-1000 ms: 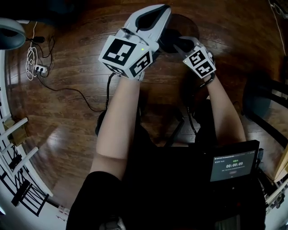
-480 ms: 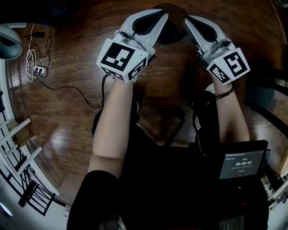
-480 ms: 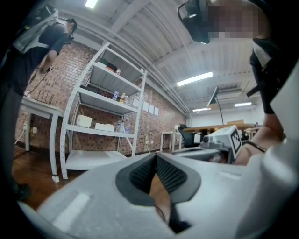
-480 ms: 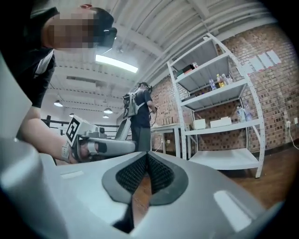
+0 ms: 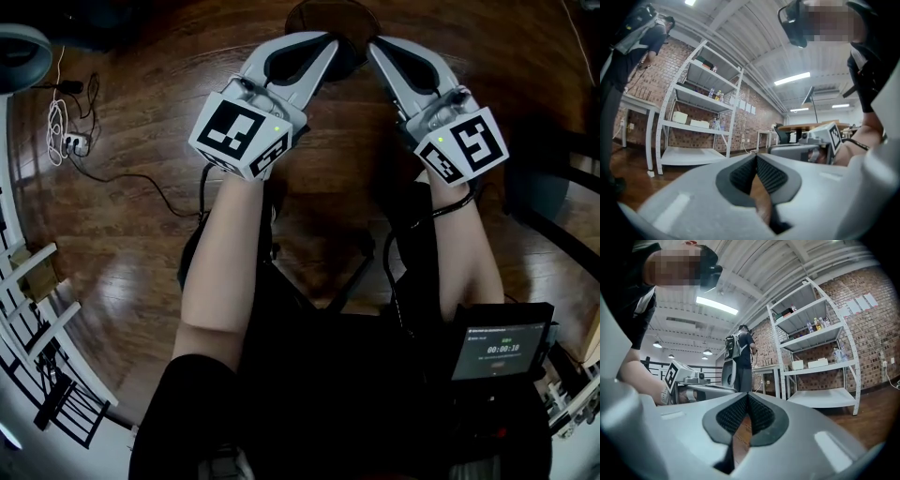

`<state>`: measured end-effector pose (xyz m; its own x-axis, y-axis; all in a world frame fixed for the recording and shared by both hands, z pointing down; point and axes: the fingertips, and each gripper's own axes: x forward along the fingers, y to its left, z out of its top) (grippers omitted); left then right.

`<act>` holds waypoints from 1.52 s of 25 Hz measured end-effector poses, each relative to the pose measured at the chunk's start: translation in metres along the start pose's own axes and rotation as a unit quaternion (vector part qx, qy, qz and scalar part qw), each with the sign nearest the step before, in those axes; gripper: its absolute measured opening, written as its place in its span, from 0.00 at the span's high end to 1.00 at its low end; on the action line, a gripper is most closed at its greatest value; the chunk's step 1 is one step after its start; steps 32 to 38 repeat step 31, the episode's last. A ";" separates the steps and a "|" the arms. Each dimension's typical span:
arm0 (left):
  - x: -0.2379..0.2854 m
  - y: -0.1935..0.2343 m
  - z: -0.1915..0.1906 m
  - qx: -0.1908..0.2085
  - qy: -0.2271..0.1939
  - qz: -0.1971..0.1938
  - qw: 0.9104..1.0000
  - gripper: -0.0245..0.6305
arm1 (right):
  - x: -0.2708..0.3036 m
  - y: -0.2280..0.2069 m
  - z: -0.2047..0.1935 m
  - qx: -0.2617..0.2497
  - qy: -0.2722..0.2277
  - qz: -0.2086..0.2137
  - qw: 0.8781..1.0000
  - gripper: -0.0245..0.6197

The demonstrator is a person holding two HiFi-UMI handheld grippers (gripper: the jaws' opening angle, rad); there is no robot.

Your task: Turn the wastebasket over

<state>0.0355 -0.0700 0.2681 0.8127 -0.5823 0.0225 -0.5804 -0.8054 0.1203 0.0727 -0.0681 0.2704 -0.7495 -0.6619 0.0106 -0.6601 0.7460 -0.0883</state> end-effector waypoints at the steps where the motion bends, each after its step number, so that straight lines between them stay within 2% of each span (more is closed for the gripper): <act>1: 0.000 -0.002 -0.003 0.002 0.002 -0.002 1.000 0.96 | 0.000 0.001 0.000 0.001 0.000 0.000 1.000 0.95; 10: -0.004 -0.004 -0.011 0.003 0.008 -0.007 1.000 0.96 | 0.002 0.009 -0.008 -0.007 0.006 0.015 1.000 0.95; 15: -0.005 -0.003 -0.006 -0.005 -0.002 -0.006 1.000 0.96 | 0.004 0.006 -0.009 -0.001 0.006 0.008 1.000 0.95; 22: -0.010 -0.002 0.002 -0.015 0.005 0.003 1.000 0.96 | 0.006 0.010 -0.010 -0.002 0.009 0.011 1.000 0.95; 38: -0.009 -0.004 0.005 -0.015 0.001 0.005 1.000 0.96 | 0.003 0.008 -0.010 -0.004 0.008 0.010 1.000 0.95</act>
